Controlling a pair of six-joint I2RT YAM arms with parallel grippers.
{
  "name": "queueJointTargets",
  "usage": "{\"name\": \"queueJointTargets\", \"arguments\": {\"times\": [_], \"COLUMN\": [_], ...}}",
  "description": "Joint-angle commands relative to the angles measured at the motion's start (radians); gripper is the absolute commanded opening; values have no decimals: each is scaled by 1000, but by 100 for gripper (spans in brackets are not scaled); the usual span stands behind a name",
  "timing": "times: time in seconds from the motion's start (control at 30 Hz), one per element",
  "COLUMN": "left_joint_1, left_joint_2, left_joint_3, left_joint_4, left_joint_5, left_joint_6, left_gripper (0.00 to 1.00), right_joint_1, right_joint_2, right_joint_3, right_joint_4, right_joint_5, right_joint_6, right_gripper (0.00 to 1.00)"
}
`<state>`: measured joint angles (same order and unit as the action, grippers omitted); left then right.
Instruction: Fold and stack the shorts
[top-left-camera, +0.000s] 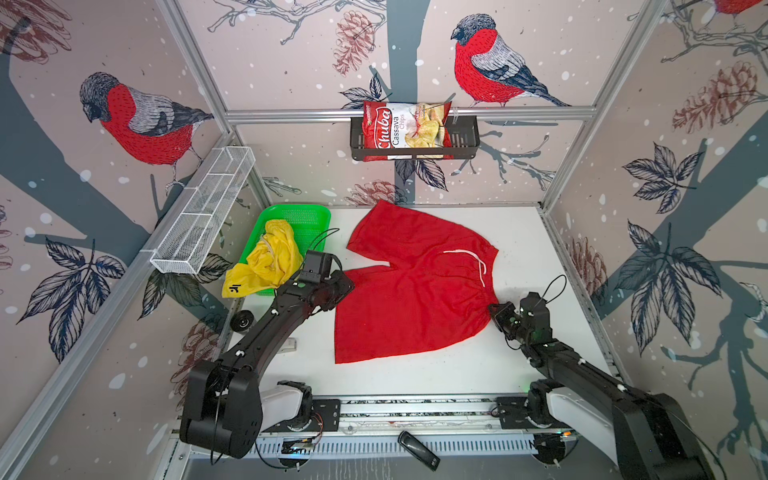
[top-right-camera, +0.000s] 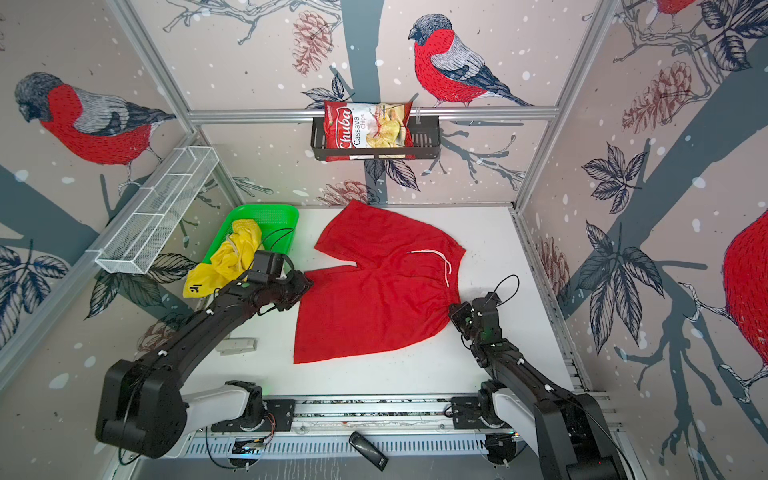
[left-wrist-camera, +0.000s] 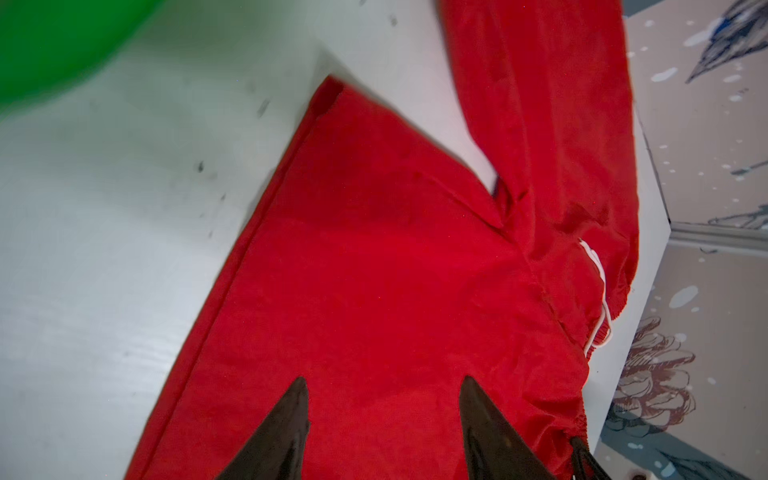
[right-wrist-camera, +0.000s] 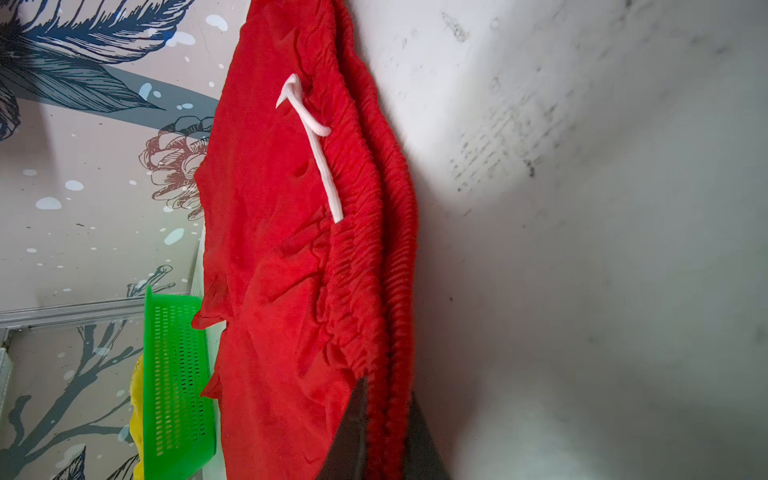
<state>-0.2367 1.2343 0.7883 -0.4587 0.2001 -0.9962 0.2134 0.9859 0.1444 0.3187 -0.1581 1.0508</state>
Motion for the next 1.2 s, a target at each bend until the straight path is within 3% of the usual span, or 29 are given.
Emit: {"name": "queueJointTargets", "arguments": {"times": [0.0,0.13,0.4,1.17], "left_joint_1": [-24,-70,-72,-99], "left_joint_2": [-8,-55,-271,-338], "left_joint_3": [-36,-100,-299,-372], "left_joint_4": [-102,-141,-176,-278], "left_joint_5": [19,15,27,99], "left_joint_6": [-191,-294,-510,-589], "left_gripper": [56,53,51,51], "right_joint_1": [3,4,9,17], "right_joint_2": [0,-2,2,2], "right_joint_3": [14,22,25,32], "right_joint_4": [-1,-3,2,5], "right_joint_5": [20,23,22,29], "right_joint_6": [-11,-14,-19,-19], "right_gripper": [14,14,14,14]}}
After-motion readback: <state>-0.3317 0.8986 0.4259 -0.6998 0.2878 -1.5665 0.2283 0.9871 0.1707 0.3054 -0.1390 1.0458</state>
